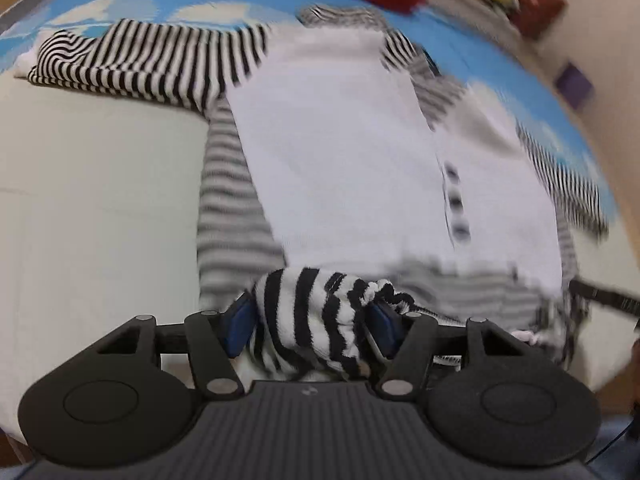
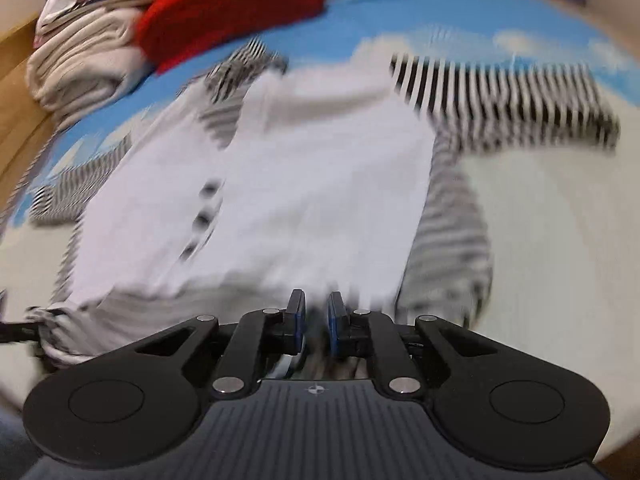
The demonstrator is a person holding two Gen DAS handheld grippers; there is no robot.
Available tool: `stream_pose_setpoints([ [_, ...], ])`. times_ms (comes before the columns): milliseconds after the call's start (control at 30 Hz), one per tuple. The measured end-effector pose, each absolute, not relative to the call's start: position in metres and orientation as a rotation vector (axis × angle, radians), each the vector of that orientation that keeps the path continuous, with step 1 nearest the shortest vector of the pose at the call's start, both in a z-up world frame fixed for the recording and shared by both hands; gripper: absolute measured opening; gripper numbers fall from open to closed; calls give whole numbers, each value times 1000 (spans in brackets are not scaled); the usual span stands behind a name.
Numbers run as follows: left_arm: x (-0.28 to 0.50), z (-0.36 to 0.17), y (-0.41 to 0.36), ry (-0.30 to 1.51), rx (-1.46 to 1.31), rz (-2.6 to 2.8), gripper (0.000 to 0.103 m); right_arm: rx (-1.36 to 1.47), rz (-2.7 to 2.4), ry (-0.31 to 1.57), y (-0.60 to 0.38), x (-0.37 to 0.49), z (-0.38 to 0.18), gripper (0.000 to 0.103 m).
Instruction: Fold small clothes
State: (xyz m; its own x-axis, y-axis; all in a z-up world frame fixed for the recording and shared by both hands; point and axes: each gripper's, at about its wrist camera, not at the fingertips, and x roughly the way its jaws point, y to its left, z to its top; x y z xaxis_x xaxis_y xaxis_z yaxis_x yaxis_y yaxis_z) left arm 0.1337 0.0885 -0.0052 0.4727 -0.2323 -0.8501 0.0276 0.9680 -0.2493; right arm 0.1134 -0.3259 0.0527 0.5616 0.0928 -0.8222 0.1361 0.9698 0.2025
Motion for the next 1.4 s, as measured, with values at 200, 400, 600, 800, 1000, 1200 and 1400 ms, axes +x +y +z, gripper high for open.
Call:
stream_pose_setpoints([
  [200,144,-19,96,1114,-255,-134,73,400,-60,996,-345,89,63,27],
  [400,102,-21,101,1148,-265,-151,82,315,3,1085,-322,29,58,62],
  [600,84,-26,80,1167,-234,-216,87,353,-84,1034,-310,41,35,21],
  [800,80,-29,80,1160,-230,-217,19,229,-73,1036,-300,14,67,8],
  [1000,35,-11,86,1181,-75,-286,15,100,3,1122,-301,-20,65,8],
  [1200,15,-27,105,1220,-164,-301,62,65,6,1313,-302,-33,46,43],
  [1400,-8,31,121,1008,-205,-371,81,97,2,1046,-316,-39,115,51],
])
